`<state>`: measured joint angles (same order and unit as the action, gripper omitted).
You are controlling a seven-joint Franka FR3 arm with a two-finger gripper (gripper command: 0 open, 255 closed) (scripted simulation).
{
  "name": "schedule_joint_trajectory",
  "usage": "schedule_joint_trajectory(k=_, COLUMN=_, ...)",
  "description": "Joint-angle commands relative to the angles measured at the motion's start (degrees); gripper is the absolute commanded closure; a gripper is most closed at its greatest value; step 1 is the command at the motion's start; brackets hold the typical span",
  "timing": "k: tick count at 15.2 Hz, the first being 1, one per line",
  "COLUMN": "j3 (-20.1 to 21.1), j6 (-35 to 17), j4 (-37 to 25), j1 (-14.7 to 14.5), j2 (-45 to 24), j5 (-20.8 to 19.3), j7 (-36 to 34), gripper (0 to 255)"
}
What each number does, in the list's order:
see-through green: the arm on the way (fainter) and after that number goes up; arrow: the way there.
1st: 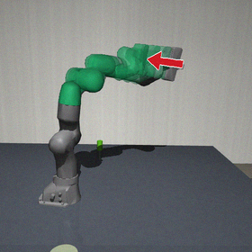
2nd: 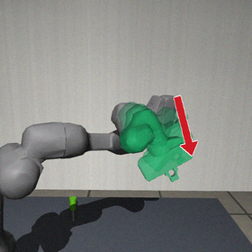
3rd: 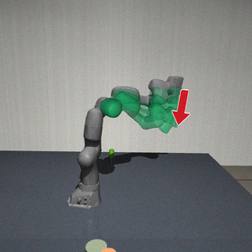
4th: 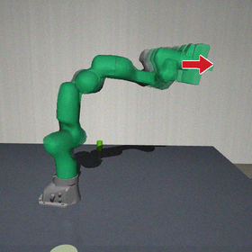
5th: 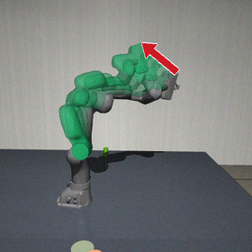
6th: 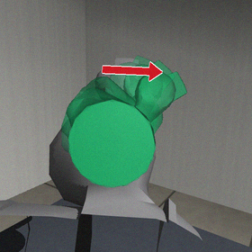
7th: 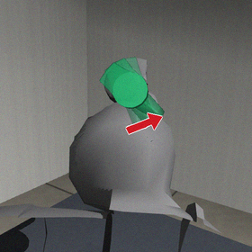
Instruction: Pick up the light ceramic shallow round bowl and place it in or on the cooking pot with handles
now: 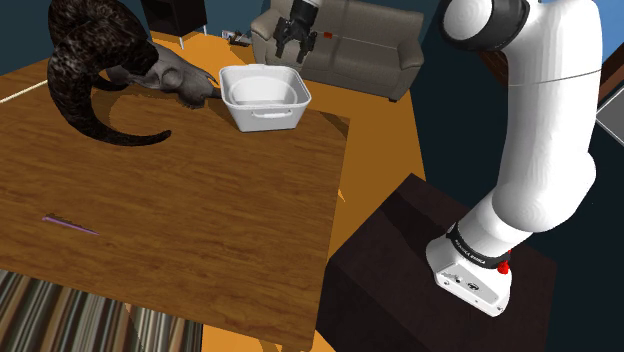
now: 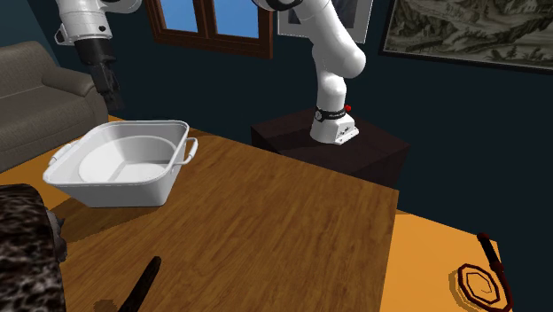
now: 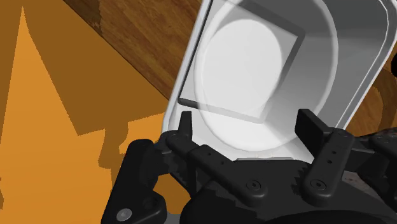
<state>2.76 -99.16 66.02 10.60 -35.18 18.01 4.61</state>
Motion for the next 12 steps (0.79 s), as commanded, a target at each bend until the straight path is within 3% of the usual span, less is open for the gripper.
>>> schedule_joint_trajectory(k=1, j3=0.0, j6=0.0, j4=0.0, j1=0.0, j2=0.0, j5=0.0, j7=0.0, gripper=0)
schedule_joint_trajectory(k=5, j3=-0.2, j6=8.1, j4=-9.7, j1=1.3, j2=-1.7, j5=-0.3, j7=-1.0, gripper=0)
schedule_joint_trajectory(k=12, j3=-0.1, j6=8.1, j4=-9.7, j1=1.3, j2=-1.7, j5=-0.3, j7=-1.0, gripper=0)
